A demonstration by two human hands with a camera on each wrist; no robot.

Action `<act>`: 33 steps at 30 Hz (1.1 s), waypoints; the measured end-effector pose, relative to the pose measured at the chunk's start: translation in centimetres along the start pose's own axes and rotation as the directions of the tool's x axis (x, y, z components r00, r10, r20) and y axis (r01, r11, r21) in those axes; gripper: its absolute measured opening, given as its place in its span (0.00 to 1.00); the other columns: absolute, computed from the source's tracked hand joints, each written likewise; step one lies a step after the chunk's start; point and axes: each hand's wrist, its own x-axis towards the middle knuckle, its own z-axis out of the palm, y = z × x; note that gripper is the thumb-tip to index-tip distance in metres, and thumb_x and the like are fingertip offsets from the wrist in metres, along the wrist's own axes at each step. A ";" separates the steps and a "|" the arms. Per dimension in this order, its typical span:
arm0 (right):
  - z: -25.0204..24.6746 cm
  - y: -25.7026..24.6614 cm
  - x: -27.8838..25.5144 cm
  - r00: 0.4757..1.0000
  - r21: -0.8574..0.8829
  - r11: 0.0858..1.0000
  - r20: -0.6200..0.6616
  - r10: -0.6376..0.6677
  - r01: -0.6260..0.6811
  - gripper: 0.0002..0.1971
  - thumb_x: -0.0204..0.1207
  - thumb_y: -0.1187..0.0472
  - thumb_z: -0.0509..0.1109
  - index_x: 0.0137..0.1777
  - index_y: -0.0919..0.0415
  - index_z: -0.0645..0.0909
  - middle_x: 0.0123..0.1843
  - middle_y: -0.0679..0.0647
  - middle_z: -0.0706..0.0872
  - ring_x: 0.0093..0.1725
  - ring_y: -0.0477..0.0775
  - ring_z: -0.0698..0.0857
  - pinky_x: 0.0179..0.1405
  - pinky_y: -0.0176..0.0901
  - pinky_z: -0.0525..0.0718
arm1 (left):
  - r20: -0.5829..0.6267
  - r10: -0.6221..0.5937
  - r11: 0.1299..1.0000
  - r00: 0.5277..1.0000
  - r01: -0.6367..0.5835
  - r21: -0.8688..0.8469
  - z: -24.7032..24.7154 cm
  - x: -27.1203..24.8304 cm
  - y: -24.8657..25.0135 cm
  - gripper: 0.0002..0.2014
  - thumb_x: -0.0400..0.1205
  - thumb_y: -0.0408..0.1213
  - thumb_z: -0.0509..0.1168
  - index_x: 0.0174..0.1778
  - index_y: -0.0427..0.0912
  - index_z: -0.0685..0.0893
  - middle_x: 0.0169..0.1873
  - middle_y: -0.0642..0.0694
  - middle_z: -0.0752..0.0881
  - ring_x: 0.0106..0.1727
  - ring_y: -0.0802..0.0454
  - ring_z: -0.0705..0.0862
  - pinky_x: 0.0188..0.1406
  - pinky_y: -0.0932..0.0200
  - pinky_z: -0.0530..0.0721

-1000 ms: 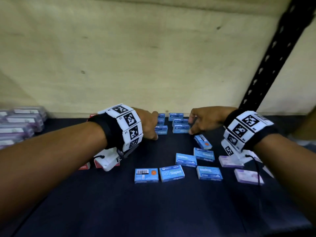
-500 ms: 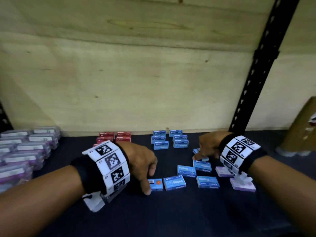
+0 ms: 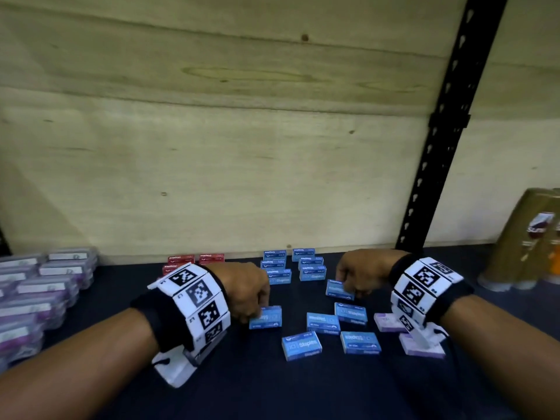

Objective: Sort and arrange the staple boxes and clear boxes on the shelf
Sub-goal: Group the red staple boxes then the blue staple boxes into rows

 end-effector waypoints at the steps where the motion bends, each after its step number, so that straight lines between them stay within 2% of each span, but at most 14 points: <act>1: 0.0 0.1 0.0 1.000 0.001 1.000 -0.006 -0.008 0.008 0.05 0.81 0.62 0.67 0.53 0.55 0.83 0.39 0.48 0.90 0.35 0.47 0.87 0.48 0.43 0.87 | -0.015 -0.006 1.000 1.000 0.006 -0.011 0.0 0.3 0.0 0.10 0.82 0.37 0.69 0.59 0.43 0.86 0.45 0.49 0.92 0.50 0.52 0.90 0.55 0.55 0.87; 4: 0.1 0.1 0.0 0.999 -0.001 0.999 -0.031 -0.041 0.041 0.05 0.83 0.59 0.67 0.54 0.54 0.83 0.41 0.46 0.90 0.38 0.44 0.86 0.51 0.42 0.85 | -0.083 -0.021 1.000 0.996 0.021 -0.004 0.0 0.9 0.3 0.10 0.82 0.37 0.69 0.59 0.44 0.86 0.45 0.51 0.89 0.52 0.51 0.88 0.57 0.53 0.86; 8: 0.3 0.4 0.2 0.996 0.015 0.998 -0.054 -0.067 0.068 0.02 0.83 0.56 0.66 0.53 0.49 0.78 0.47 0.47 0.91 0.46 0.47 0.88 0.59 0.46 0.84 | -0.146 -0.028 0.997 0.989 0.037 0.063 -0.2 1.6 1.0 0.11 0.82 0.37 0.68 0.59 0.43 0.85 0.54 0.47 0.86 0.53 0.49 0.85 0.52 0.56 0.84; 10: 0.4 0.5 0.2 0.995 -0.002 0.997 -0.070 -0.078 0.078 0.02 0.83 0.55 0.67 0.53 0.48 0.78 0.45 0.46 0.91 0.46 0.46 0.88 0.57 0.46 0.84 | -0.142 -0.025 0.995 0.990 0.039 0.095 -0.3 2.0 1.3 0.11 0.81 0.37 0.67 0.59 0.43 0.85 0.55 0.46 0.86 0.51 0.49 0.83 0.50 0.56 0.83; 13: 0.4 0.7 0.1 0.992 -0.005 0.995 -0.079 -0.095 0.095 0.03 0.82 0.55 0.69 0.53 0.49 0.79 0.45 0.45 0.90 0.42 0.44 0.87 0.50 0.42 0.83 | -0.110 -0.006 0.986 0.994 0.024 0.165 -0.4 2.3 1.9 0.14 0.82 0.40 0.66 0.62 0.41 0.83 0.57 0.44 0.86 0.48 0.49 0.80 0.50 0.55 0.82; 15: 0.3 0.8 0.1 0.991 -0.015 0.995 -0.084 -0.100 0.099 0.06 0.80 0.54 0.72 0.53 0.49 0.79 0.44 0.42 0.87 0.43 0.44 0.84 0.46 0.40 0.79 | -0.103 0.011 0.981 0.995 0.009 0.196 -0.5 2.4 2.3 0.16 0.82 0.42 0.67 0.65 0.43 0.81 0.60 0.45 0.84 0.51 0.48 0.81 0.48 0.55 0.79; 18: 0.4 0.8 0.1 0.988 -0.035 0.993 -0.101 -0.118 0.114 0.10 0.76 0.55 0.75 0.52 0.47 0.78 0.42 0.39 0.80 0.47 0.48 0.82 0.46 0.40 0.77 | -0.088 0.059 0.973 0.994 -0.038 0.227 -0.6 2.6 3.0 0.20 0.82 0.38 0.68 0.71 0.48 0.77 0.64 0.47 0.81 0.62 0.46 0.81 0.54 0.54 0.80; 21: 0.4 0.5 -0.1 0.986 -0.019 0.990 -0.090 -0.142 0.141 0.08 0.79 0.57 0.72 0.52 0.47 0.77 0.43 0.41 0.82 0.45 0.47 0.82 0.45 0.40 0.77 | -0.091 0.112 0.964 0.990 -0.086 0.251 -0.7 2.9 3.0 0.26 0.81 0.31 0.68 0.75 0.51 0.76 0.68 0.46 0.80 0.65 0.45 0.80 0.61 0.51 0.81; 25: -0.7 0.4 -0.5 0.980 -0.014 0.985 -0.102 -0.171 0.171 0.08 0.79 0.57 0.72 0.56 0.49 0.80 0.40 0.40 0.83 0.41 0.45 0.84 0.45 0.39 0.81 | -0.170 0.119 0.988 0.978 -0.100 0.117 -0.8 3.1 2.5 0.29 0.83 0.30 0.64 0.79 0.56 0.71 0.75 0.47 0.75 0.73 0.47 0.75 0.67 0.54 0.74; 27: -1.2 0.3 -0.4 0.977 -0.074 0.984 -0.128 -0.173 0.165 0.11 0.78 0.56 0.74 0.59 0.50 0.82 0.41 0.39 0.80 0.42 0.45 0.81 0.42 0.38 0.76 | -0.184 0.109 0.994 0.977 -0.104 0.036 -0.9 3.1 2.4 0.24 0.84 0.32 0.64 0.75 0.57 0.74 0.72 0.47 0.77 0.68 0.48 0.78 0.61 0.57 0.76; 30: -1.1 0.0 0.1 0.974 -0.076 0.984 -0.145 -0.173 0.163 0.12 0.74 0.55 0.77 0.56 0.51 0.83 0.46 0.44 0.82 0.48 0.50 0.81 0.47 0.40 0.77 | -0.210 0.084 0.995 0.974 -0.091 -0.028 -0.7 2.8 2.4 0.14 0.85 0.37 0.64 0.66 0.52 0.77 0.55 0.47 0.81 0.49 0.52 0.77 0.47 0.60 0.73; 31: -0.9 -0.2 0.3 0.973 -0.059 0.983 -0.145 -0.179 0.172 0.13 0.74 0.55 0.78 0.56 0.51 0.83 0.46 0.44 0.82 0.48 0.49 0.82 0.47 0.40 0.77 | -0.214 0.071 0.997 0.974 -0.077 -0.022 -0.6 2.7 2.4 0.13 0.85 0.38 0.64 0.65 0.50 0.76 0.50 0.49 0.80 0.47 0.52 0.76 0.46 0.60 0.72; 33: -0.5 -0.6 0.7 0.970 -0.038 0.980 -0.136 -0.200 0.197 0.13 0.73 0.53 0.79 0.55 0.52 0.84 0.41 0.41 0.80 0.43 0.47 0.80 0.44 0.40 0.76 | -0.203 0.030 0.999 0.979 -0.025 0.029 -0.5 2.3 2.2 0.14 0.85 0.40 0.64 0.66 0.46 0.74 0.53 0.48 0.80 0.49 0.50 0.76 0.46 0.59 0.72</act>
